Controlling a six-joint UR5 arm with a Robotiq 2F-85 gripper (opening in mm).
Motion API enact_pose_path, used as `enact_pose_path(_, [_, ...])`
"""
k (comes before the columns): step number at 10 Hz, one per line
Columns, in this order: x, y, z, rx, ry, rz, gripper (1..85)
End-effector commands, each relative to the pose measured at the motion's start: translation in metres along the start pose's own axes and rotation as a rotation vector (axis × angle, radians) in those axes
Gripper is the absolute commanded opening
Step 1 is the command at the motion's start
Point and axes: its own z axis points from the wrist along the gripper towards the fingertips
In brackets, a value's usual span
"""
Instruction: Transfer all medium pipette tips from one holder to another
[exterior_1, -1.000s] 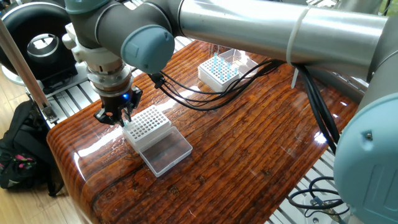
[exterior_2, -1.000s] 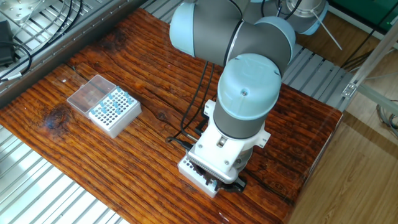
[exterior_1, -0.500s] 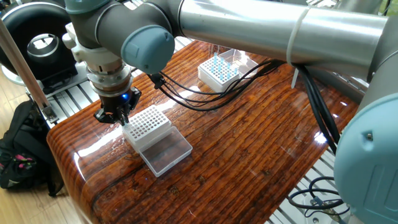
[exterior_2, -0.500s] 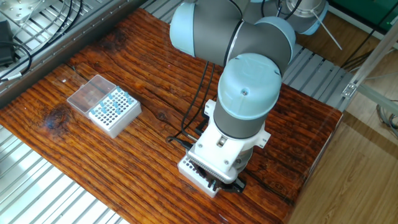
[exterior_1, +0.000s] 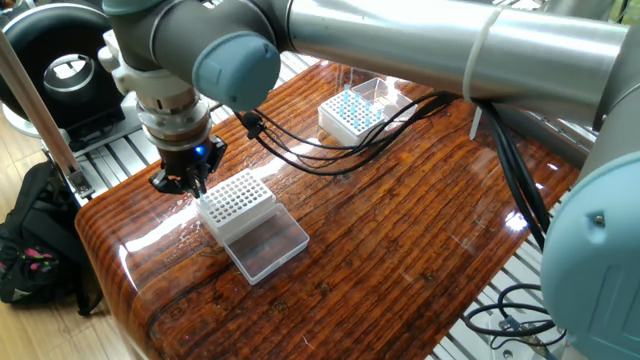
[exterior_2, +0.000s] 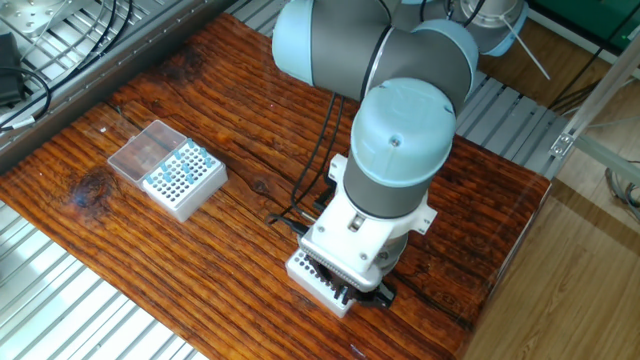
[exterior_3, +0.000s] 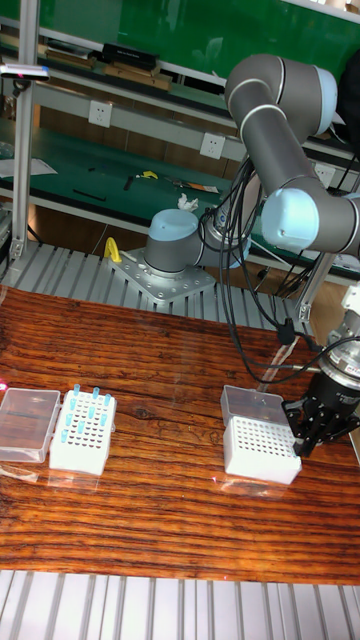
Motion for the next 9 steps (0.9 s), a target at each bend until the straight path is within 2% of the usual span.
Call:
enact_pose_path(1, [-0.003,0.0,-0.026,-0.03,0.011,0.006,10.0])
enact_pose_path(7, [-0.017,-0.011,-0.078,-0.077,0.025,0.003,6.3])
enact_pose_path(8, [-0.02,-0.018,-0.087,-0.083,0.025,-0.002,5.7])
enact_pose_path(9, [-0.024,-0.033,-0.093,-0.076,0.026,-0.017,1.7])
